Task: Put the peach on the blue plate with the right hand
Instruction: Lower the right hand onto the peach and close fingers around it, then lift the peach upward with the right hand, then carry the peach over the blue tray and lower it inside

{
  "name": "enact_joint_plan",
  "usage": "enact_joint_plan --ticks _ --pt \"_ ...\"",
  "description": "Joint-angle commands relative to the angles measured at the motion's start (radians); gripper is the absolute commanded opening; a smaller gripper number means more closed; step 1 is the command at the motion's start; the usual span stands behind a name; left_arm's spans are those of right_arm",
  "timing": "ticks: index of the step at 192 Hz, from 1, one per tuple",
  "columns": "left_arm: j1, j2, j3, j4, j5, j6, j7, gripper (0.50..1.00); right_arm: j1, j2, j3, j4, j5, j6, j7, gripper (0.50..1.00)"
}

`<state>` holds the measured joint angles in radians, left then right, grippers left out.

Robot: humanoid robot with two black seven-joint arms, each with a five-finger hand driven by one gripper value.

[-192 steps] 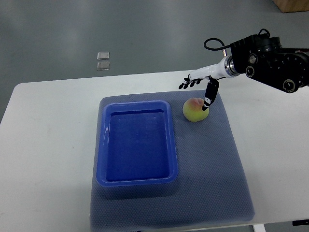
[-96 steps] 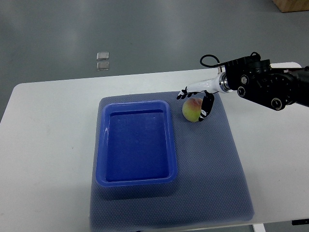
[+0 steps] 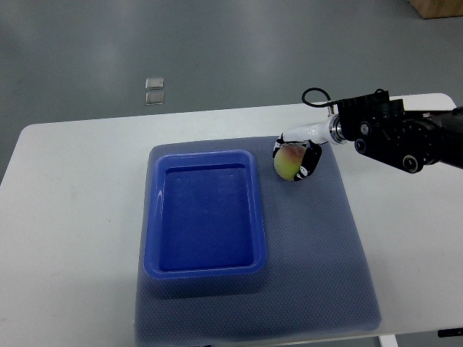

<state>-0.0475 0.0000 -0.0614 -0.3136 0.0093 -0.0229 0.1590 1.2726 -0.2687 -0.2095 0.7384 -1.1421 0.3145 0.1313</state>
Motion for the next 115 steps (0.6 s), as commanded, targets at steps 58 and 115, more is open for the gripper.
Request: enact_joint_plan --ticks 58,115 --pt "0.000 0.000 -0.001 0.001 0.000 0.000 -0.001 1.000 0.485 -0.296 0.004 0.332 0.110 0.212 -0.001 0.500" --pt "0.000 0.000 -0.001 -0.009 0.000 -0.002 0.001 1.000 0.567 -0.287 0.002 0.384 0.163 0.196 -0.002 0.500"
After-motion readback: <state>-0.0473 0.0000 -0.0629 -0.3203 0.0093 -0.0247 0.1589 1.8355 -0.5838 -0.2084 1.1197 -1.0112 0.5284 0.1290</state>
